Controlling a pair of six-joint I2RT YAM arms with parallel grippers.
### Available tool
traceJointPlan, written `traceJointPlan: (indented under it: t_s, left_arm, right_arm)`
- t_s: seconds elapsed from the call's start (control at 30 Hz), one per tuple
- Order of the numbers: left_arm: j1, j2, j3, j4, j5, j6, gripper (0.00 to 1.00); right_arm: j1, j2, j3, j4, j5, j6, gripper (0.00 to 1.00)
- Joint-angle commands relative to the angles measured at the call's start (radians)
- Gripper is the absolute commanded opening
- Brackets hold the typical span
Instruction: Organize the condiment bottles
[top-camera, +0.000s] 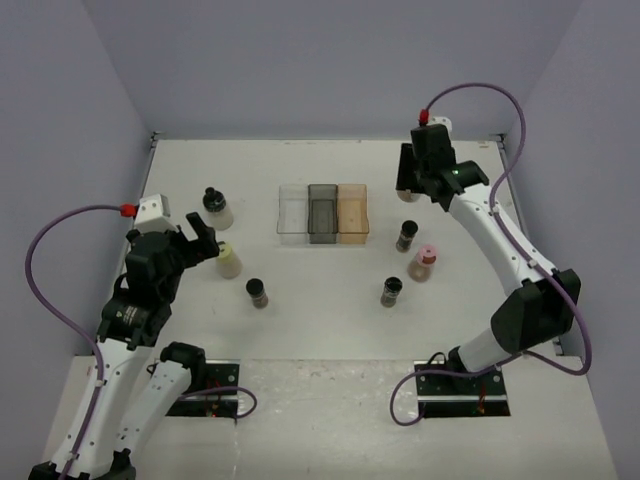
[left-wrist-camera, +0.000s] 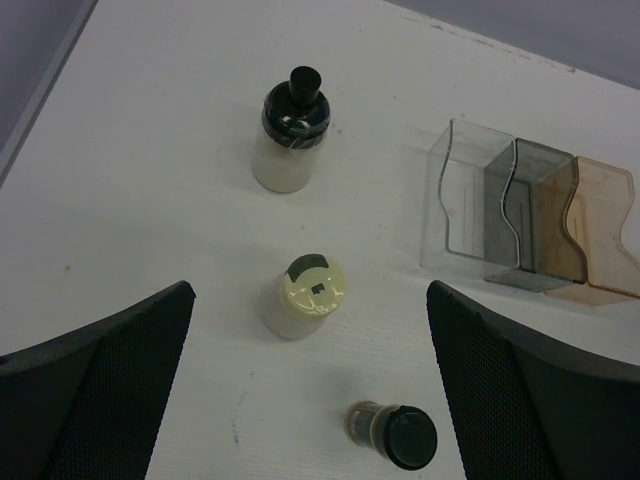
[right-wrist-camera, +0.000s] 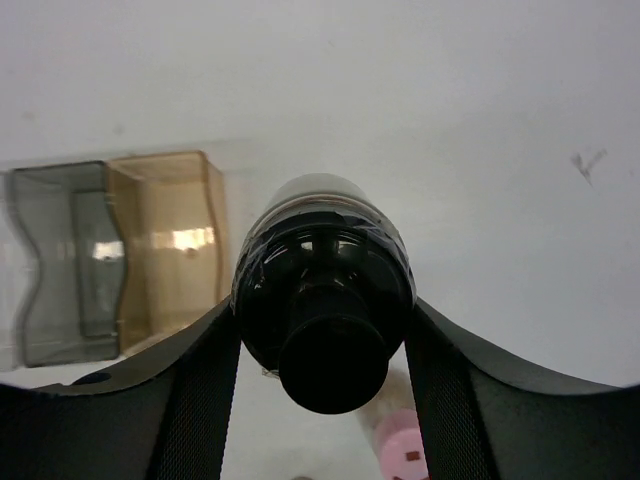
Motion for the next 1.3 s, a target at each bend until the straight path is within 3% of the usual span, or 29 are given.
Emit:
traceJointPlan:
  t_s: [0.0, 0.17, 0.33, 0.77, 1.27]
  left_arm:
    - [-0.006, 0.004, -0.003, 0.041, 0.007, 0.022, 1.0]
    - [-0.006, 0.006, -0.003, 0.041, 0.007, 0.022, 1.0]
    - [-0.007, 0.007, -0.003, 0.039, 0.006, 0.022, 1.0]
    - [-0.007, 0.004, -0.004, 0.039, 0.01, 0.022, 1.0]
    - [-0.007, 0.01, -0.004, 0.038, 0.006, 0.02, 1.0]
  right_arm:
    - [0.085, 0.022, 0.135, 0.051, 0.027, -0.09, 0.28]
    - [0.21, 0.176, 0.281, 0.07, -0.113, -0.163, 0.28]
    - [0.236, 0.32, 0.401, 0.024, -0.094, -0.161, 0.28]
    - [0.234, 0.398, 0.278, 0.097, -0.114, -0.156, 0.29]
    - [0.228, 0.515, 0.31, 0.162, -0.101, -0.175, 0.39]
